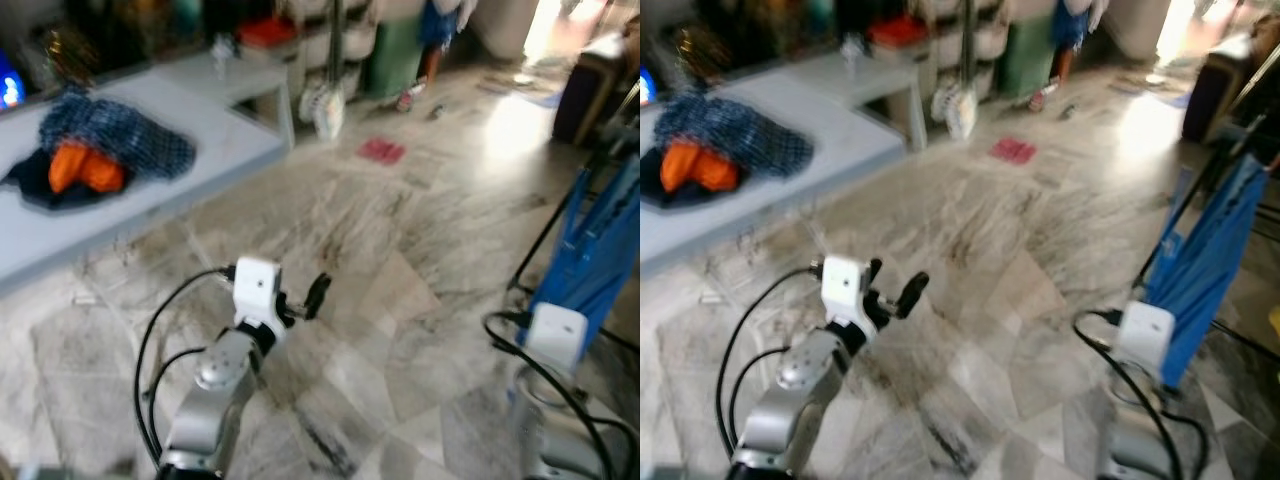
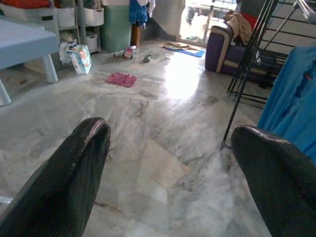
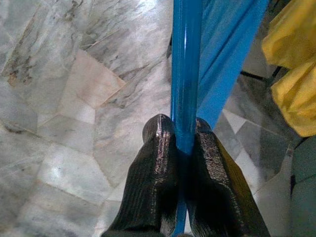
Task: Hang hanger
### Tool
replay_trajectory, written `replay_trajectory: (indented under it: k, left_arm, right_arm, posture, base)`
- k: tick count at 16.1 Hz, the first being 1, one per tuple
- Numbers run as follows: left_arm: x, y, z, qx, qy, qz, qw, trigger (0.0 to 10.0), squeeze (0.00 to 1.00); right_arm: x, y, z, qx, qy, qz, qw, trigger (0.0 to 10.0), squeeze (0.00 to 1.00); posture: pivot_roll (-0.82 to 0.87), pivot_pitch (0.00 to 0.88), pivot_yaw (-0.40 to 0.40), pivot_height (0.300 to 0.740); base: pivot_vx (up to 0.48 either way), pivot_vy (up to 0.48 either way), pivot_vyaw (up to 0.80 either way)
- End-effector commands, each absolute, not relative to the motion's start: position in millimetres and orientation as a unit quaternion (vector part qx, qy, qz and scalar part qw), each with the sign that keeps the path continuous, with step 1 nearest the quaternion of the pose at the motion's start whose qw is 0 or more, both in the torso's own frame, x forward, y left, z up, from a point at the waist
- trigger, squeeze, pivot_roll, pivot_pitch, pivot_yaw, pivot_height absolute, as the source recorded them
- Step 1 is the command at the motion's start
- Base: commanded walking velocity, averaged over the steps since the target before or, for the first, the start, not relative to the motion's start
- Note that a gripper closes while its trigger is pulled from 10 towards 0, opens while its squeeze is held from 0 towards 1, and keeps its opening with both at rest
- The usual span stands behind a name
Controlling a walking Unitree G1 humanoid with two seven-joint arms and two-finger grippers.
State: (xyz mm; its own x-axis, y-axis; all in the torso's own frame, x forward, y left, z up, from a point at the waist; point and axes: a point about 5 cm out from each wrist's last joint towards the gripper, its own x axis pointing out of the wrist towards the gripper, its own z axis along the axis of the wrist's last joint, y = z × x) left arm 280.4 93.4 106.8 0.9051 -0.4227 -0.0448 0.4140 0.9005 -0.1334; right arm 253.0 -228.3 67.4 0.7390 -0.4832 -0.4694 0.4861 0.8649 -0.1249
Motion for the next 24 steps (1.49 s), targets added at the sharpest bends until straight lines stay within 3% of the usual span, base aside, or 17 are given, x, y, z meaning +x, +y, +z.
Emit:
replay_trajectory:
  k: [1, 12, 18, 24]
  left_arm:
    - [281.0, 97.3, 104.3, -0.053, 0.046, -0.217, 0.974, 10.0, 0.00]
    - [273.0, 87.2, 101.2, -0.055, 0.059, -0.267, 0.960, 10.0, 0.00]
    - [272.4, 85.8, 96.9, -0.062, 0.078, -0.266, 0.959, 10.0, 0.00]
    - [271.5, 83.1, 94.1, -0.049, 0.090, -0.280, 0.955, 10.0, 0.00]
  right_arm:
    - [254.7, -227.3, 72.0, 0.004, 0.241, -0.268, 0.933, 10.0, 0.00]
    - [250.9, -235.1, 74.8, -0.019, 0.235, -0.316, 0.919, 10.0, 0.00]
    - [251.8, -214.4, 60.8, 0.044, 0.279, -0.235, 0.930, 10.0, 0.00]
    - [246.8, -189.4, 45.4, 0.059, 0.343, -0.137, 0.927, 10.0, 0.00]
  posture:
    - [-0.03, 0.049, 0.027, 0.740]
    - [-0.03, 0.061, 0.029, 0.740]
    - [-0.04, 0.066, 0.029, 0.740]
    - [-0.03, 0.063, 0.029, 0.740]
  base:
    - [0.401, 0.262, -0.77]
    - [0.466, 0.000, -0.77]
    - [0.446, 0.094, -0.24]
    - [0.000, 0.462, 0.00]
